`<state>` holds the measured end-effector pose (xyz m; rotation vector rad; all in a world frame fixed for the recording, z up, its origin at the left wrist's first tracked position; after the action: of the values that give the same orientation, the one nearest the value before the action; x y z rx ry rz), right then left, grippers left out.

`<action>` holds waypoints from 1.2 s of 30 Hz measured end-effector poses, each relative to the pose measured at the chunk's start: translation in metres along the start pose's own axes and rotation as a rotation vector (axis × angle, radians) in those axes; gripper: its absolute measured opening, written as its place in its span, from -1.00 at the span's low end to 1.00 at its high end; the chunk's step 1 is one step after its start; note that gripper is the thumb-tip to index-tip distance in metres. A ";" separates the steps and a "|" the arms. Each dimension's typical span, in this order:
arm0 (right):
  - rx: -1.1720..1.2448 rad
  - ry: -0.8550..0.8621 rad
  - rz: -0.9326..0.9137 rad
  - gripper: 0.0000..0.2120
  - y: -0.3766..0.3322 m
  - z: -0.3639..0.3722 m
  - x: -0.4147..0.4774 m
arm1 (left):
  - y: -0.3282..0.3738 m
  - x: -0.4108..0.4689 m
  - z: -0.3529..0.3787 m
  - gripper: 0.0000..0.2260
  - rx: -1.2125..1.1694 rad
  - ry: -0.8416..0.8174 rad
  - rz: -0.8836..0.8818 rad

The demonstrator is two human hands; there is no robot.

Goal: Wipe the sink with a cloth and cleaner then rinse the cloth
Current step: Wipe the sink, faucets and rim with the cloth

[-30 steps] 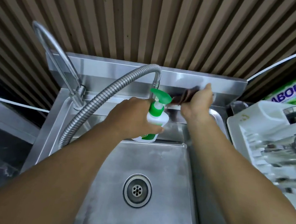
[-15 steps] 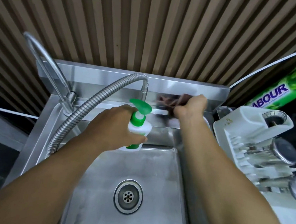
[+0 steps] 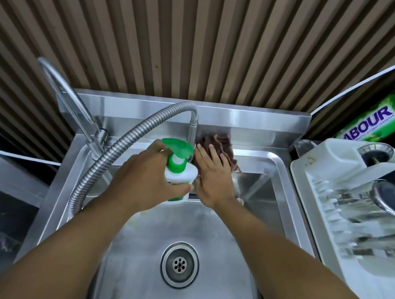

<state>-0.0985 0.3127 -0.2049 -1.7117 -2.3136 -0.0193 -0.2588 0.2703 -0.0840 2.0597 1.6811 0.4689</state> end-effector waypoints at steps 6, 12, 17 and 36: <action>-0.077 -0.042 0.011 -0.38 0.065 -0.019 -0.034 | -0.007 -0.002 0.004 -0.49 0.012 -0.057 -0.039; -0.085 0.045 0.408 -0.40 0.058 -0.012 -0.032 | -0.012 0.000 0.011 -0.51 0.014 -0.078 -0.043; -0.023 -0.018 0.090 -0.28 0.013 0.008 -0.060 | -0.017 0.004 0.017 -0.32 0.035 -0.063 -0.040; 2.326 0.419 1.544 -0.58 0.025 0.011 -0.030 | -0.024 0.003 0.019 -0.37 0.031 -0.085 -0.062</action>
<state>-0.0692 0.2937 -0.2254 -0.9563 0.4735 1.4522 -0.2685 0.2750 -0.1125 2.0134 1.7068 0.3317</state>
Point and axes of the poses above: each hand's wrist, its own x-axis towards the middle knuckle, its own z-axis out of the palm, y = z × x, the point moved 7 cm from there along x, towards the middle knuckle
